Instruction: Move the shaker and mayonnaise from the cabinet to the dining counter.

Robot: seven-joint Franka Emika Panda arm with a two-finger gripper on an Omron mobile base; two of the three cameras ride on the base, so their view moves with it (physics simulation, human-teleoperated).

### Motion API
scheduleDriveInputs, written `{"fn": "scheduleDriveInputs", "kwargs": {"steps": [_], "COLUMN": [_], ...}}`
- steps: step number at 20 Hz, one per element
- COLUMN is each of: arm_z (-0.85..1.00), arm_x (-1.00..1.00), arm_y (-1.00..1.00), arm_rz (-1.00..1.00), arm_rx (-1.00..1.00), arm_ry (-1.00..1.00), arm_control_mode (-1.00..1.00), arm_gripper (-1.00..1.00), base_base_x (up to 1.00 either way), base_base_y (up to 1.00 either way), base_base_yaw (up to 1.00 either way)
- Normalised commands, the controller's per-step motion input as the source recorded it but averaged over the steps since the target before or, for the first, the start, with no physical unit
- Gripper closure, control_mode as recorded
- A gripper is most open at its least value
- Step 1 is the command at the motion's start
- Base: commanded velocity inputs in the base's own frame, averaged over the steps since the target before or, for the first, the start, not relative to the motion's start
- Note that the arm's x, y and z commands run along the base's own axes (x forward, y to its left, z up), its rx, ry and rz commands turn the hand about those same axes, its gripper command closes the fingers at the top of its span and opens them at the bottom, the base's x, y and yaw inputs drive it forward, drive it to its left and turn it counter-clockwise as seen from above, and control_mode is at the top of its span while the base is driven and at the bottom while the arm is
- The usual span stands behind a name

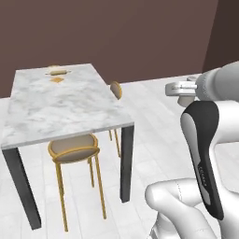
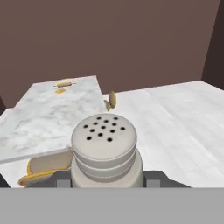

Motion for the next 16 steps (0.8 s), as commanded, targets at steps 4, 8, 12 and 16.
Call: {"fn": "scheduleDriveInputs", "kwargs": {"steps": [4, 8, 12, 16], "arm_z": [0.0, 0.0, 0.0, 0.0], "arm_x": [0.0, 0.0, 0.0, 0.0], "arm_y": [0.0, 0.0, 0.0, 0.0], "arm_rz": [0.0, 0.0, 0.0, 0.0], "arm_rx": [0.0, 0.0, 0.0, 0.0], "arm_ry": [0.0, 0.0, 0.0, 0.0], "arm_control_mode": [1.0, 1.0, 1.0, 1.0], "arm_gripper": [1.0, 1.0, 1.0, 1.0], "base_base_x": [0.75, 0.72, 0.66, 0.61], "base_base_y": [-0.36, -0.39, -0.33, -0.25], "base_base_yaw": [0.0, 0.01, 0.12, 0.23]}}
